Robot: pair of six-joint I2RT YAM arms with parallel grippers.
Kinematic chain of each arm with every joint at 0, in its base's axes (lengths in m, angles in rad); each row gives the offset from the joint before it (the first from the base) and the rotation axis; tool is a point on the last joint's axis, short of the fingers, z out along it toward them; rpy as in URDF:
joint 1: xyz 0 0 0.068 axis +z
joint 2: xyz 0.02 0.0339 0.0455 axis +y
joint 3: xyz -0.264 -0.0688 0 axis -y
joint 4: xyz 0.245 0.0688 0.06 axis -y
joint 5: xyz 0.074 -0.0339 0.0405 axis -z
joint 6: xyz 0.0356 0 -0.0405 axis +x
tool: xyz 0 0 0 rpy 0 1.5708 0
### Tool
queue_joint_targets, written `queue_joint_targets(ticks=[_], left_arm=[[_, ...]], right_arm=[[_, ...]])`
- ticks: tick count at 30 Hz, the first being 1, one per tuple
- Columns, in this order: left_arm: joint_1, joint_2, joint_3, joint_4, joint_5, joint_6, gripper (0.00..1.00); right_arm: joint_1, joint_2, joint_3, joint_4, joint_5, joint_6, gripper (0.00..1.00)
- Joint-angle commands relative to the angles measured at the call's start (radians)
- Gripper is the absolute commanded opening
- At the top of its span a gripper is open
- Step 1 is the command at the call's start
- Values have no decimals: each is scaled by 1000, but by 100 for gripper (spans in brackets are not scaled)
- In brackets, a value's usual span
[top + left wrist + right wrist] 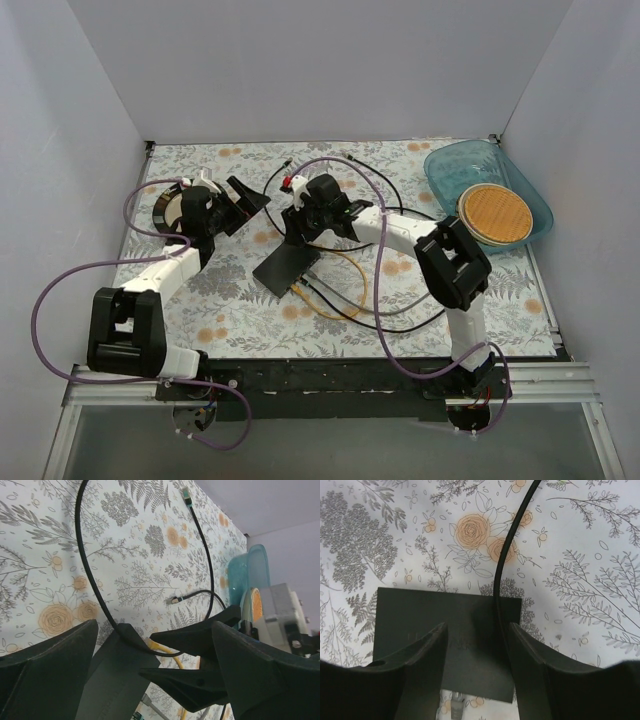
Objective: Insert the plug into the switch port
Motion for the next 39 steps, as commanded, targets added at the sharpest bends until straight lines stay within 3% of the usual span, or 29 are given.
queue_joint_targets(ticks=[1, 7, 13, 16, 17, 20, 39], left_arm=[[24, -50, 27, -38, -36, 32, 98], [44, -59, 23, -35, -27, 37, 98], [61, -79, 7, -43, -31, 41, 98], [75, -86, 0, -43, -37, 40, 98], [79, -86, -2, -41, -37, 40, 98], [87, -77, -10, -37, -28, 33, 98], [93, 52, -16, 98, 202, -40, 98]], right_arm=[[14, 75, 123, 28, -7, 18, 62], [29, 187, 258, -2, 71, 7, 66], [43, 283, 346, -32, 56, -6, 62], [57, 288, 332, -12, 34, -9, 43], [58, 285, 329, -9, 30, -11, 23], [60, 259, 304, 1, 31, -6, 2], [55, -160, -102, 141, 100, 15, 1]])
